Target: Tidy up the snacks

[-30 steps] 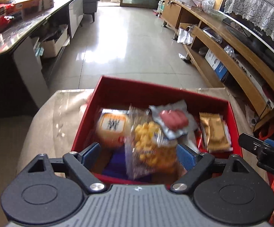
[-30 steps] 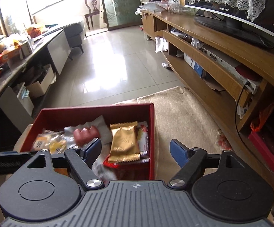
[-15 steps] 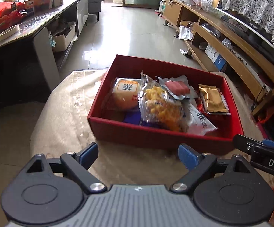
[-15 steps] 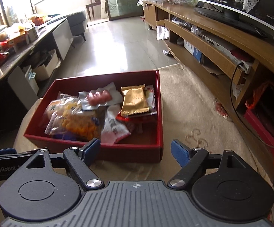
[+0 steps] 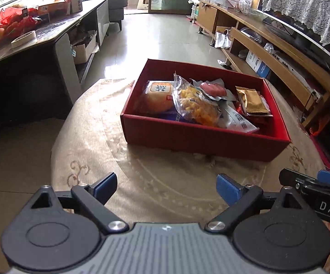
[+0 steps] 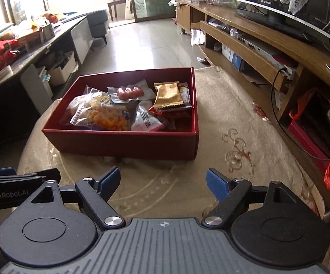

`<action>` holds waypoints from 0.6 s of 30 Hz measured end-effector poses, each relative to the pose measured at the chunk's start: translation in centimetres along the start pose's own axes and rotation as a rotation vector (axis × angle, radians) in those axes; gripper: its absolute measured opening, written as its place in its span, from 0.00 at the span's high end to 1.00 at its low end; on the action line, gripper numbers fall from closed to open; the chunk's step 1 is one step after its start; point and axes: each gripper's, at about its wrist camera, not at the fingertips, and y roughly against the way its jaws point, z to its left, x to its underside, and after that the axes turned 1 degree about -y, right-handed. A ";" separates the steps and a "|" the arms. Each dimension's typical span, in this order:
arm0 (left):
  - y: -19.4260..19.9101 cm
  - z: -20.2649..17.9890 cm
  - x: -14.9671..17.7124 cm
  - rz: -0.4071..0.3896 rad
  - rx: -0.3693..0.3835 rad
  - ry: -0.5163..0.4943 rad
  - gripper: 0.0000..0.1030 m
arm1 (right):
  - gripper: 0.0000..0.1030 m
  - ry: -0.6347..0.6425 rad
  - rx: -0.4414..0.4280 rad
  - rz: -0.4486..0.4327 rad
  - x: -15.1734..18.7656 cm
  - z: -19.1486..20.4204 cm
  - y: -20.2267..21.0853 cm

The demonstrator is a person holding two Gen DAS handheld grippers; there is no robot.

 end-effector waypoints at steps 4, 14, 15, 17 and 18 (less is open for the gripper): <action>0.6 -0.4 0.9 0.001 0.004 -0.013 0.11 | 0.15 -0.006 -0.011 -0.004 0.7 0.0 0.7; 1.5 -0.2 2.3 -0.001 0.001 -0.014 0.10 | 0.15 0.006 -0.015 0.009 2.3 0.3 1.5; 1.6 -0.3 2.5 -0.002 -0.004 -0.016 0.10 | 0.15 0.007 -0.017 0.010 2.4 0.4 1.6; 1.8 -0.3 2.7 -0.004 -0.010 -0.022 0.10 | 0.15 0.012 -0.016 0.008 2.7 0.5 1.8; 1.9 -0.3 2.8 -0.005 -0.011 -0.022 0.10 | 0.15 0.013 -0.018 0.008 2.7 0.6 1.9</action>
